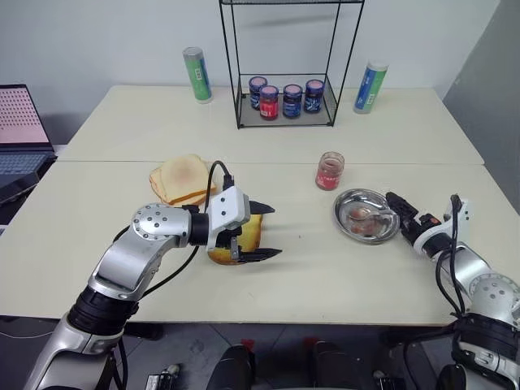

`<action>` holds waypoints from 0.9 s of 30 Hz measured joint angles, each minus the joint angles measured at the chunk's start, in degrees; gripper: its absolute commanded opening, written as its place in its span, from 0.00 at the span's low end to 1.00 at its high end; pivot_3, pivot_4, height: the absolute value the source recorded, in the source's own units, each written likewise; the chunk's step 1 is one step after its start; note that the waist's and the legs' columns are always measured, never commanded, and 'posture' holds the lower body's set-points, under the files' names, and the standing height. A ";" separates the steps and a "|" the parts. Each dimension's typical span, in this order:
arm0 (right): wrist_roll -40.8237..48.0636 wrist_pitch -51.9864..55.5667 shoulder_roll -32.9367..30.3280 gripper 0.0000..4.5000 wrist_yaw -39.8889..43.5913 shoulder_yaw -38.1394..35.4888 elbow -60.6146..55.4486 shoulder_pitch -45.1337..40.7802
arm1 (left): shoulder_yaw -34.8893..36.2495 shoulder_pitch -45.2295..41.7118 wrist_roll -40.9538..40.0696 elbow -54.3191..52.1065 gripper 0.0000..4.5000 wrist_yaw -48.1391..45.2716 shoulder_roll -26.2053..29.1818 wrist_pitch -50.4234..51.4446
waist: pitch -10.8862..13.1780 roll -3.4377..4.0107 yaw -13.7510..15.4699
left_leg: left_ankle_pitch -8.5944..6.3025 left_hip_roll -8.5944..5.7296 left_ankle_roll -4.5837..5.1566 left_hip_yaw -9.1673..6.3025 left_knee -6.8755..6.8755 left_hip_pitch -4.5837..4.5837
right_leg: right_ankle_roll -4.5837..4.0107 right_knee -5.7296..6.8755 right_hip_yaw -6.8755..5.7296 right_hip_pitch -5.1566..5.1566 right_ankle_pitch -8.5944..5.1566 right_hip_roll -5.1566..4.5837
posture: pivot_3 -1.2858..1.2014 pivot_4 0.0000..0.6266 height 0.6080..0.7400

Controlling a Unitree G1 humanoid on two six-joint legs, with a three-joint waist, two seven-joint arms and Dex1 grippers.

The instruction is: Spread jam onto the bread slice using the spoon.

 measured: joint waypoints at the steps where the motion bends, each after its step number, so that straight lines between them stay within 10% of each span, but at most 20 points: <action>1: -0.47 -0.49 -0.09 0.69 0.41 0.02 0.61 -0.02 | 0.00 0.00 0.04 0.00 1.00 0.00 0.00 0.00 | 0.00 0.00 0.01 | 0.00 0.00 0.00 0.00 0.00 -0.01 | 0.00 0.00 0.01 0.00 0.00 -0.01 | 0.52 0.24 1.00; 16: -1.13 -2.92 -0.37 0.01 1.61 -0.31 1.04 0.02 | 0.00 -0.03 0.95 -0.29 1.00 0.42 -1.32 -0.01 | 0.00 0.00 0.07 | 0.00 0.00 0.00 -0.02 0.01 0.00 | 0.00 0.00 0.00 0.01 0.00 -0.02 | 0.52 0.24 1.00; 27: 2.66 0.36 -1.50 0.01 0.64 -0.83 -5.63 1.52 | 0.22 -0.15 2.24 0.57 1.00 0.55 -2.49 -0.90 | 0.02 0.05 0.22 | 0.00 0.01 0.00 -0.02 0.02 -0.02 | 0.00 0.01 0.02 0.00 0.00 -0.06 | 0.52 0.24 1.00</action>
